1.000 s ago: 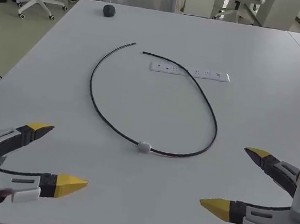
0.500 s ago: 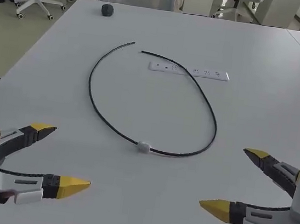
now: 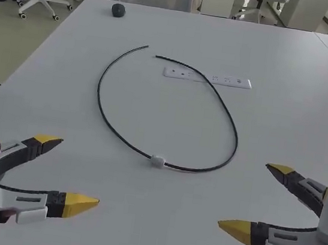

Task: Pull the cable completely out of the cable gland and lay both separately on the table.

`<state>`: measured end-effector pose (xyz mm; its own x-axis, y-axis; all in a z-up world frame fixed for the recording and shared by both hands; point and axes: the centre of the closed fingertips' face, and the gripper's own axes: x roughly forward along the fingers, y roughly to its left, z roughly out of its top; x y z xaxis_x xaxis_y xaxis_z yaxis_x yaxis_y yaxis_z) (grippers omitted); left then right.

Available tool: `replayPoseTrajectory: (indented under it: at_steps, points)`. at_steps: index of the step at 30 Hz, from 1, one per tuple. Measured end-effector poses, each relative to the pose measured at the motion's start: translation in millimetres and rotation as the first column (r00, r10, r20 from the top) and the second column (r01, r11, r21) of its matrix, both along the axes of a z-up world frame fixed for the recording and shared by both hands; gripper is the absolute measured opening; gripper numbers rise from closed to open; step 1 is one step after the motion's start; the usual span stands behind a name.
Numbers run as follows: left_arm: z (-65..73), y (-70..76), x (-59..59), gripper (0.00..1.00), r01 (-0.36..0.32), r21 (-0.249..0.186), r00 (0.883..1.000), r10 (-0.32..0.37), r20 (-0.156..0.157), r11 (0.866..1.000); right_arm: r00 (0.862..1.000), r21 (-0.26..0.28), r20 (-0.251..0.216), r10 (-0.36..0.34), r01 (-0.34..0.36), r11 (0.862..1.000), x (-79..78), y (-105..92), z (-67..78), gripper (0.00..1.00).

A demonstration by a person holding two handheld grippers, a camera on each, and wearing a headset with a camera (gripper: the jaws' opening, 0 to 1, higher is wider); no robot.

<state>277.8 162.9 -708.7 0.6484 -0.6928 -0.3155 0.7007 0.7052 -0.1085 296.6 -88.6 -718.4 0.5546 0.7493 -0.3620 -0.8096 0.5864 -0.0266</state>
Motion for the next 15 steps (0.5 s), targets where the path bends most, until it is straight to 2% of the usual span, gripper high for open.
replayPoseTrajectory:
  at_steps: [15]
  points:
    - [-2.7,-2.1,3.4,0.93,0.016,0.012,1.0,-0.016,-0.008,1.0,1.0,-0.018,-0.016,0.027,-0.028,0.999,3.6,2.8,-5.9,0.97]
